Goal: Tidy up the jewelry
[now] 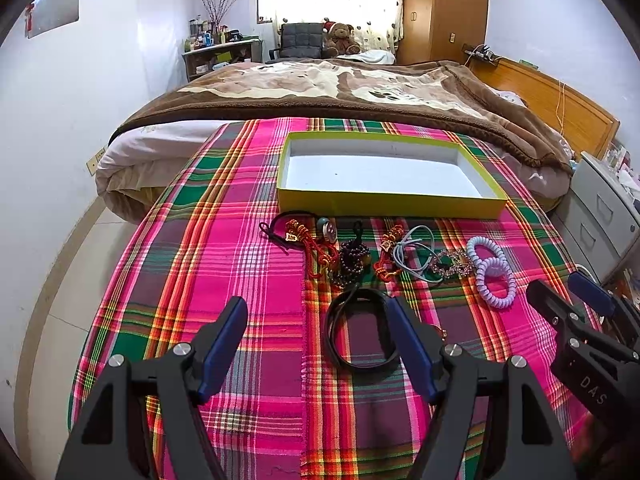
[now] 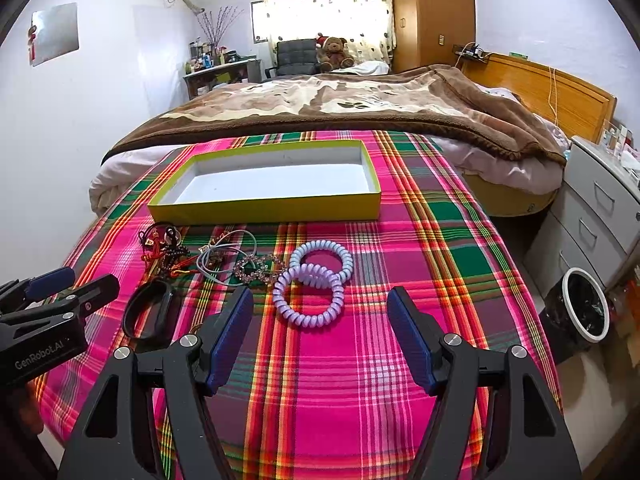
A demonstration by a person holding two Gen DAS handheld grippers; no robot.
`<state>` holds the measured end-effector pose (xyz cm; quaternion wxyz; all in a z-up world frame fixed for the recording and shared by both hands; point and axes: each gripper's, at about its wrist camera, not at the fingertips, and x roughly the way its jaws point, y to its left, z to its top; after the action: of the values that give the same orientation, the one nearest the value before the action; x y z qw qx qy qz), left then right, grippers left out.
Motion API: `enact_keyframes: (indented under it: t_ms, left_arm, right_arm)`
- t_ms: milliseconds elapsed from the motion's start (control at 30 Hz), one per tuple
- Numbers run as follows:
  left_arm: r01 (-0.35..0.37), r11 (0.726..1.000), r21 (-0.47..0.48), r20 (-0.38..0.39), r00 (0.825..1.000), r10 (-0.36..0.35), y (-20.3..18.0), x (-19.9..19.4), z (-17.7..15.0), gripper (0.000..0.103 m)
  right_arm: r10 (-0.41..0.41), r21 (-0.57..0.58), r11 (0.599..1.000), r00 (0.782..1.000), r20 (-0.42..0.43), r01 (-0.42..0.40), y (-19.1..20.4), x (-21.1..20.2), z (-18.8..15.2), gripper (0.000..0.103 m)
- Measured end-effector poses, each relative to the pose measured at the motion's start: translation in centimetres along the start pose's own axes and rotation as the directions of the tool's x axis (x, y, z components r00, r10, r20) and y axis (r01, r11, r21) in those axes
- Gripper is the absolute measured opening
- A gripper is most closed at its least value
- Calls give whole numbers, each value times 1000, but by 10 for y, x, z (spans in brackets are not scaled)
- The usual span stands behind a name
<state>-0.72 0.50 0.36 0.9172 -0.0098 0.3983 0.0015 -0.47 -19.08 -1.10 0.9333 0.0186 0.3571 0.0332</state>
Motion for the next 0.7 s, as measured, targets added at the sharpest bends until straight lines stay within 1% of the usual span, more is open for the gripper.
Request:
enact_keyframes:
  t_ms: [700]
  left_arm:
    - [0,1000,5,7,1000,0,-3,1,2,74]
  right_arm:
    - [-3,2,1000,1000,1,3,0,-1,0,69]
